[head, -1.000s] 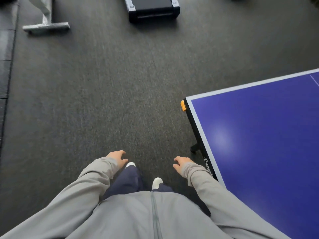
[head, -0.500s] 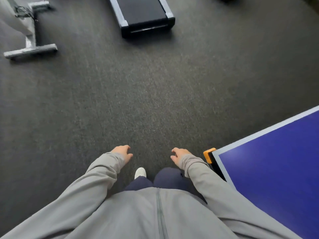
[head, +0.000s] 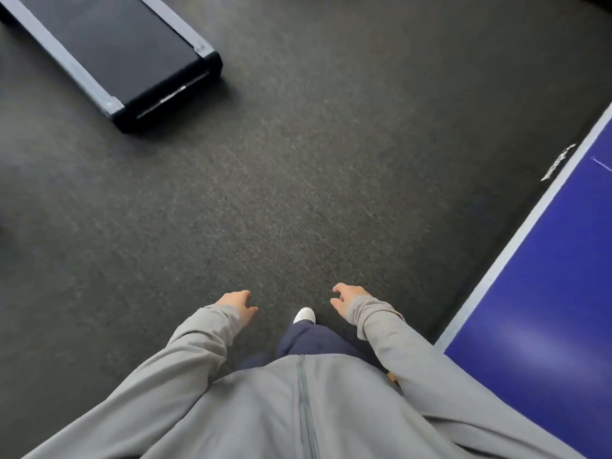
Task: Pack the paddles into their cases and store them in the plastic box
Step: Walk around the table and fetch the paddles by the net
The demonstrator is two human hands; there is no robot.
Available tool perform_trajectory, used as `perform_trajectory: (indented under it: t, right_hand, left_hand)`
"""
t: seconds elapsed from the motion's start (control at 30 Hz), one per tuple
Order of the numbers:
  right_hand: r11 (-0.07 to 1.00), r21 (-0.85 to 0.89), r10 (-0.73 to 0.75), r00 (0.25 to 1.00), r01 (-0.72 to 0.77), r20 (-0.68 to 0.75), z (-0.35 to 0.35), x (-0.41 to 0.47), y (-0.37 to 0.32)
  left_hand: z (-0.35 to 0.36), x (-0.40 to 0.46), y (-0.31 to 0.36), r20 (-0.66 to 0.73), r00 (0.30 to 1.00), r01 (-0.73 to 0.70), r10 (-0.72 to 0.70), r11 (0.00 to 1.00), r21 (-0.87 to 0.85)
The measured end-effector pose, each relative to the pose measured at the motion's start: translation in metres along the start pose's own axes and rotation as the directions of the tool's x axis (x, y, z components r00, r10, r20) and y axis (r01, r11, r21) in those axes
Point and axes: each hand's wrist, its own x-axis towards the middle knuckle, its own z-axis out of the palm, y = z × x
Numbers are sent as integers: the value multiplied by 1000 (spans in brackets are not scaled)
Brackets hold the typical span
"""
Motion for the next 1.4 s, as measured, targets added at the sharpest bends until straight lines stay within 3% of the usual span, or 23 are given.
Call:
perform_trajectory:
  t: [0.17, 0.33, 0.8, 1.07, 1.4]
  right_hand:
    - [992, 104, 75, 996, -70, -46, -60, 28, 8]
    - [947, 269, 196, 979, -177, -47, -107, 53, 21]
    - [756, 564, 451, 889, -332, -80, -269, 135, 21]
    - [627, 692, 538, 841, -359, -51, -321, 155, 58]
    - [522, 814, 568, 816, -255, -109, -416, 194, 161]
  left_hand:
    - [-78, 53, 72, -21, 990, -140, 143, 986, 94]
    - [-143, 105, 135, 49, 970, -243, 238, 938, 248]
    - [-309, 247, 323, 232, 851, -517, 472, 668, 535]
    - [-332, 271, 439, 337, 755, -621, 563, 448, 644]
    - [-341, 286, 605, 364, 704, -654, 610, 358, 667]
